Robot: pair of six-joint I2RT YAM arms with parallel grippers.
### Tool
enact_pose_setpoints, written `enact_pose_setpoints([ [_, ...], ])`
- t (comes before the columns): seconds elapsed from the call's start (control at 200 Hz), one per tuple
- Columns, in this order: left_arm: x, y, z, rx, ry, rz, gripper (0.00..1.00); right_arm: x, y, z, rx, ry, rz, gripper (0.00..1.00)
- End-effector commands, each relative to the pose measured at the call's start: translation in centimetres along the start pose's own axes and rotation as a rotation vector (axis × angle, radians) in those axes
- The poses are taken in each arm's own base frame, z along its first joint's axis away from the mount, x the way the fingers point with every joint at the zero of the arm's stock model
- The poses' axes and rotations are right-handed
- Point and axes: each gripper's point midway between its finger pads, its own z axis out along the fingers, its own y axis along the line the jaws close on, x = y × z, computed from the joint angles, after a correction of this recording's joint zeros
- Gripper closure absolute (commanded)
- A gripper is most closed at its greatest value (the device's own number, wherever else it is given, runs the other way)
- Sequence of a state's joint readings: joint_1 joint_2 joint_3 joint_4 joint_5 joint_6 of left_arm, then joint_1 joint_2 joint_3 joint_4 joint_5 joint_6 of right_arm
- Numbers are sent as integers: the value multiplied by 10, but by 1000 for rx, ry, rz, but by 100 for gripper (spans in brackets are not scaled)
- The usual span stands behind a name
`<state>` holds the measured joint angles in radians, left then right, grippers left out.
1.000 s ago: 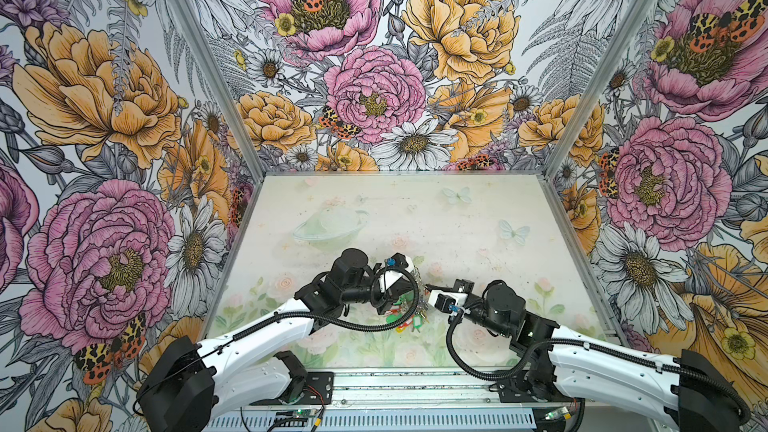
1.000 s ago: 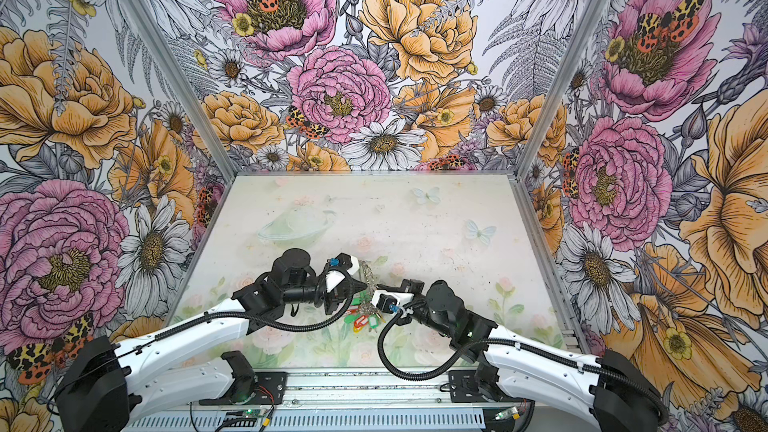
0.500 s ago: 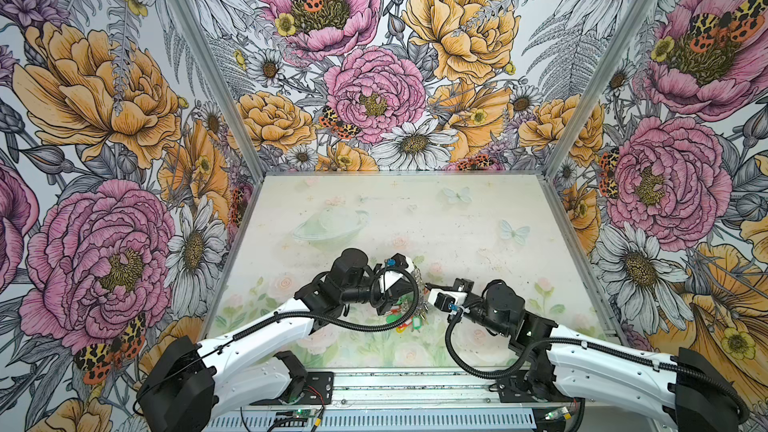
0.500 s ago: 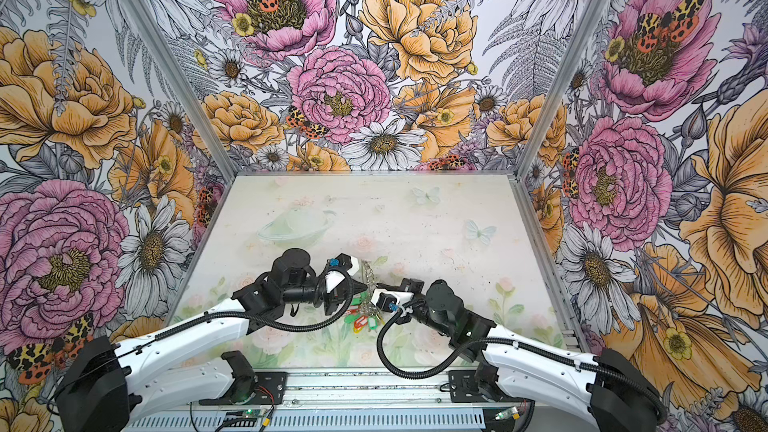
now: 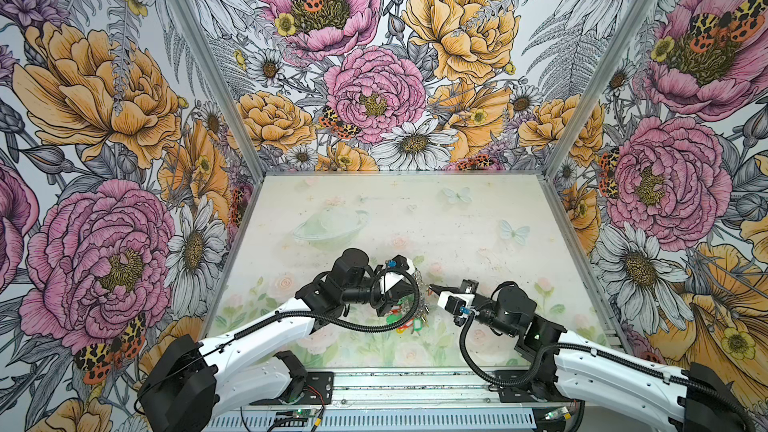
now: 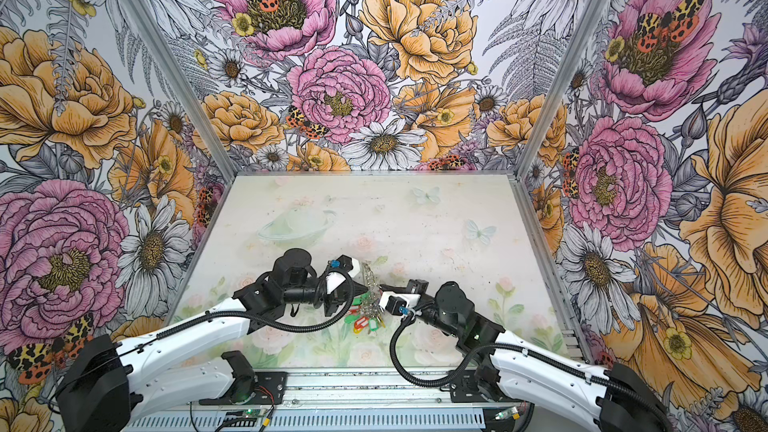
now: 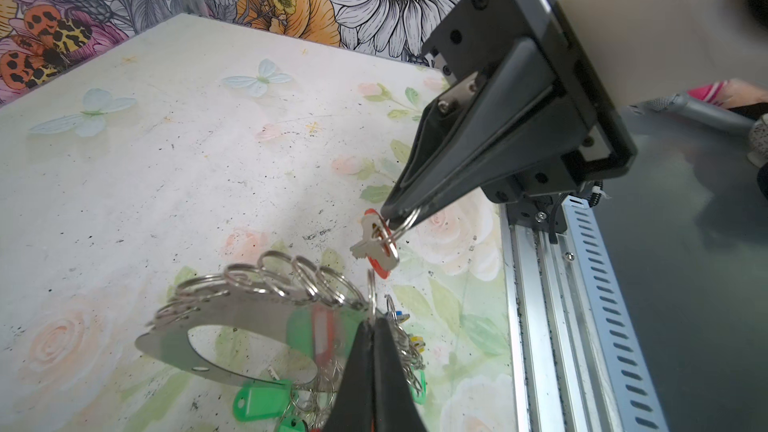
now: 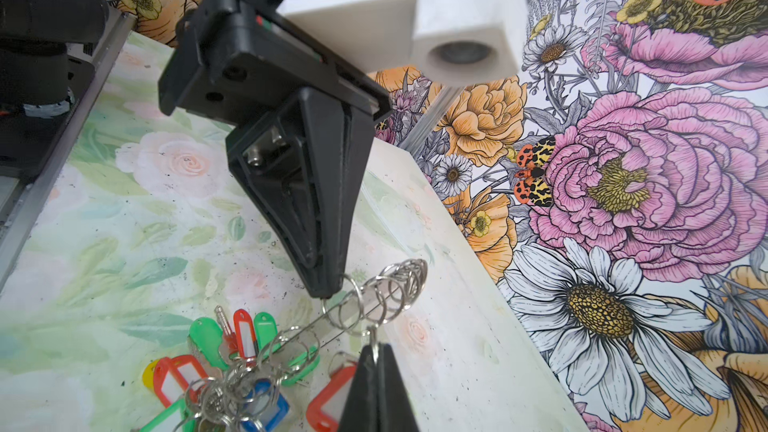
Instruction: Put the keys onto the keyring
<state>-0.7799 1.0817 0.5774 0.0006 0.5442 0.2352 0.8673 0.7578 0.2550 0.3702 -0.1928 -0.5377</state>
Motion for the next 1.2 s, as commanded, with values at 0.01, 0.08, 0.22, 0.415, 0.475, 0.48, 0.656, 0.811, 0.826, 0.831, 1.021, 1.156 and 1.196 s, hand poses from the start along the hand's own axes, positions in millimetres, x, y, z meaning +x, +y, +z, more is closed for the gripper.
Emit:
enact_pose_setpoints([
  [0.01, -11, -6, -5, 26, -64, 80, 100, -8, 15, -1, -118, -36, 32, 100],
  [0.08, -12, -8, -6, 32, -69, 86, 100, -7, 18, 1, -153, -33, 39, 100],
  [0.22, -9, -11, -4, 57, -54, 77, 100, -7, 18, 1, -162, -36, 46, 100],
  [0.415, -6, -16, -1, 102, -39, 76, 100, -9, 17, 0, -182, -50, 69, 100],
  [0.475, -4, -18, -1, 111, -36, 78, 100, -11, 18, 1, -194, -57, 77, 100],
  [0.48, -4, -18, -1, 112, -35, 78, 100, -11, 19, 1, -196, -56, 79, 100],
  [0.656, -1, -19, 0, 115, -30, 90, 100, -8, 9, 1, -186, -52, 98, 100],
  [0.811, 0, -19, 0, 120, -28, 87, 100, -7, 14, 0, -209, -57, 100, 100],
  [0.826, 0, -19, 0, 121, -27, 86, 100, -8, 14, 0, -210, -59, 100, 100],
  [0.831, 0, -19, 0, 121, -28, 86, 100, -7, 15, 0, -213, -59, 100, 100],
  [1.021, 0, -20, 2, 131, -22, 80, 100, -8, 19, 0, -237, -66, 105, 100],
  [1.156, 0, -20, 1, 132, -24, 78, 100, -8, 20, 1, -246, -66, 107, 100],
  [1.196, 0, -20, 1, 134, -23, 77, 100, -8, 20, 1, -249, -65, 110, 100],
])
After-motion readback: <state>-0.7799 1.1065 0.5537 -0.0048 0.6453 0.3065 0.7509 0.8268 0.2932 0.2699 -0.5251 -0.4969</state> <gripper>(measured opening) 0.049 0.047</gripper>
